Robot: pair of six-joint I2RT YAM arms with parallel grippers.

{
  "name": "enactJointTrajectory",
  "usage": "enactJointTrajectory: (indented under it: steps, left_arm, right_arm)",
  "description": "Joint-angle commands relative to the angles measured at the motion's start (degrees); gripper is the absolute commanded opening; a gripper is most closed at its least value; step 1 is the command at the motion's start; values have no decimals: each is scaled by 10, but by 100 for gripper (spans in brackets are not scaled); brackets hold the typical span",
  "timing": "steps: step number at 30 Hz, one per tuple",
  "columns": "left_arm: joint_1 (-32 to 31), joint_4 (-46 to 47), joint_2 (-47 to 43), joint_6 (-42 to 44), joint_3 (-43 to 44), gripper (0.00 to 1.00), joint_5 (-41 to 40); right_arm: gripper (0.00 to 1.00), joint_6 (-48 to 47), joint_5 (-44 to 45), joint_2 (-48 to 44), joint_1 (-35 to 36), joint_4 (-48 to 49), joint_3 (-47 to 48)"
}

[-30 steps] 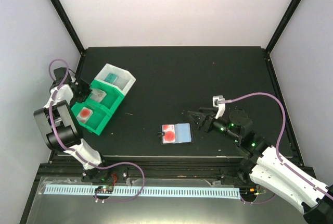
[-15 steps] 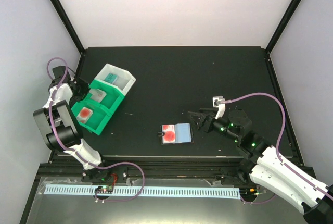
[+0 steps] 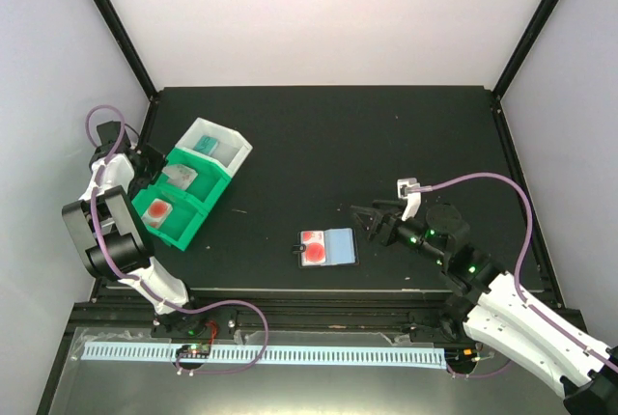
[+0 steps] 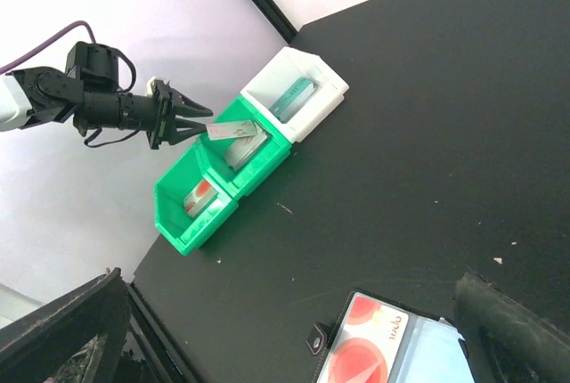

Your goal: Take the credit cards out of the card holder

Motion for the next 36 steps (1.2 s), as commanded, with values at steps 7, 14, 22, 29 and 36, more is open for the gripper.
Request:
enactJointTrajectory:
  steps: [7, 14, 22, 29, 36]
  left_arm:
    - [-7, -13, -19, -1, 26, 46, -12]
    - [-11, -25, -38, -2, 30, 57, -14]
    - [-27, -47, -91, 23, 21, 93, 11]
    - [-74, -49, -139, 50, -19, 99, 68]
    - [-137, -36, -194, 71, -77, 97, 121]
  right_arm:
    - [100, -12, 12, -5, -1, 0, 10]
    - [100, -9, 11, -3, -1, -7, 11]
    - [100, -8, 11, 11, 0, -54, 24]
    - [100, 2, 46, 26, 0, -116, 38]
    - [98, 0, -11, 50, -1, -117, 29]
